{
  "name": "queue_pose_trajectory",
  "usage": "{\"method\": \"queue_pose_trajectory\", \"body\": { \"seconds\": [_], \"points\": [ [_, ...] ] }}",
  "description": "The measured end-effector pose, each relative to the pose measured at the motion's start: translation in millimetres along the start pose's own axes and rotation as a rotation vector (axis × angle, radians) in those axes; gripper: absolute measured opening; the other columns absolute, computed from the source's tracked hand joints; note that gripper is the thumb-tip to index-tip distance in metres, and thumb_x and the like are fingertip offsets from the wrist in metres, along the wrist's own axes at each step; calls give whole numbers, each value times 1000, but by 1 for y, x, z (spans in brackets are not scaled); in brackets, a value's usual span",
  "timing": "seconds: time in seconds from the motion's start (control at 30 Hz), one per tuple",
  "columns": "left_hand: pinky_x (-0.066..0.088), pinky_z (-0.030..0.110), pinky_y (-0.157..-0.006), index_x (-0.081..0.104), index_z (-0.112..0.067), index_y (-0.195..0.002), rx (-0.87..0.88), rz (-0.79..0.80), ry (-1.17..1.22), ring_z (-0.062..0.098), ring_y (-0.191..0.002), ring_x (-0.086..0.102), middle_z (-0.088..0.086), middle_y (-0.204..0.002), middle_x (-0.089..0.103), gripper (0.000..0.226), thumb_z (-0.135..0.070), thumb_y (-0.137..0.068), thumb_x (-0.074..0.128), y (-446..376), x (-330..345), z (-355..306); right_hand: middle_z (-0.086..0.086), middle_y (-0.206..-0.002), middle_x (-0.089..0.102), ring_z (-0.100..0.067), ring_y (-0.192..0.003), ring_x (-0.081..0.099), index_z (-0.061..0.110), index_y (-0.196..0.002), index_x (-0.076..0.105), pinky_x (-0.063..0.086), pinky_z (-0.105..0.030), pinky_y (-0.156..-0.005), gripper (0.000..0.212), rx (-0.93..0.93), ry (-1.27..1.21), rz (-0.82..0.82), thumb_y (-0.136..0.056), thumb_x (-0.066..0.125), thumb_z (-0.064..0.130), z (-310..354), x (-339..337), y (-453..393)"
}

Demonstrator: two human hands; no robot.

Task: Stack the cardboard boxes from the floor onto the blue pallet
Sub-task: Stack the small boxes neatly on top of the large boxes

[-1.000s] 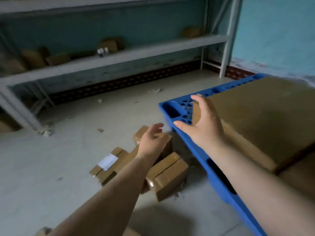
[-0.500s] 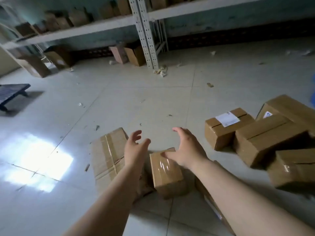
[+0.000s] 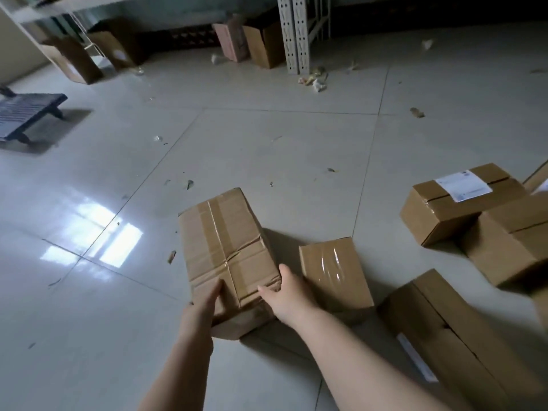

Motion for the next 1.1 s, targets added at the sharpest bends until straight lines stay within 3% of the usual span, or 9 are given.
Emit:
{"method": "queue_pose_trajectory", "body": {
  "seconds": [0.1, 0.23, 0.4, 0.53, 0.63, 0.7, 0.83, 1.0, 1.1],
  "points": [
    [46, 36, -67, 51, -20, -110, 85, 92, 29, 19, -79, 53, 4, -102, 58, 42, -38, -77, 69, 13, 12, -16, -5, -150, 31, -21, -136, 31, 16, -144, 23, 26, -24, -104, 55, -34, -141, -140, -95, 42, 32, 7, -19, 4],
    [47, 44, -74, 52, -23, -111, 199, 168, 88, 13, -81, 53, -3, -91, 57, 39, -38, -78, 67, 46, 18, -60, -5, -146, 37, -20, -132, 35, 15, -142, 30, 27, -26, -105, 53, -192, -193, -260, -94, 43, 34, 50, -56, 17],
    [41, 33, -68, 60, -28, -104, 517, 292, 150, 9, -77, 59, -8, -87, 65, 36, -39, -71, 70, 131, 56, -151, 0, -134, 48, -16, -122, 45, 18, -136, 40, 34, -22, -98, 53, -371, -247, -539, -89, 50, 40, 101, -152, 65],
    [45, 24, -58, 64, -27, -100, 716, 498, 180, -7, -60, 64, -10, -83, 70, 29, -35, -72, 72, 224, 122, -201, 16, -100, 57, -2, -91, 55, 31, -104, 52, 45, -7, -69, 25, -479, -342, -750, -84, 54, 47, 113, -254, 134],
    [48, 13, -45, 64, -31, -100, 772, 682, 219, -7, -60, 65, -12, -79, 72, 32, -35, -69, 71, 298, 177, -213, 12, -90, 63, -9, -86, 60, 36, -82, 53, 54, -31, -73, 11, -535, -410, -939, -79, 59, 45, 104, -327, 201],
    [46, 11, -43, 64, -36, -93, 790, 811, 225, -6, -59, 65, -16, -69, 73, 31, -37, -63, 72, 353, 212, -211, 9, -85, 66, -12, -83, 63, 35, -77, 56, 54, -35, -71, 8, -544, -459, -1074, -76, 62, 41, 89, -372, 250],
    [47, 11, -44, 64, -37, -91, 815, 1076, 192, -4, -62, 66, -20, -73, 72, 39, -48, -54, 71, 466, 268, -179, 14, -71, 66, 3, -65, 60, 34, -75, 59, 44, -13, -50, 11, -555, -494, -1342, -71, 69, 38, 45, -441, 357],
    [46, 21, -57, 63, -39, -92, 714, 1318, 113, -1, -67, 66, -14, -84, 72, 29, -46, -65, 70, 591, 315, -99, 15, -76, 68, -1, -65, 63, 37, -82, 59, 45, -17, -49, 34, -491, -433, -1637, -54, 67, 55, -17, -487, 493],
    [47, 21, -55, 64, -35, -92, 646, 1423, 80, -6, -64, 66, -17, -84, 73, 23, -41, -71, 70, 656, 329, -45, 19, -73, 67, -2, -61, 62, 38, -83, 58, 45, -23, -51, 37, -432, -367, -1790, -52, 65, 56, -52, -500, 573]
  ]
}}
Point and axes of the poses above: each hand's wrist, its own y-axis away from the middle knuckle, its own x-axis out of the palm, z = x × y, the point moved 9 cm from there along -y, towards the middle knuckle
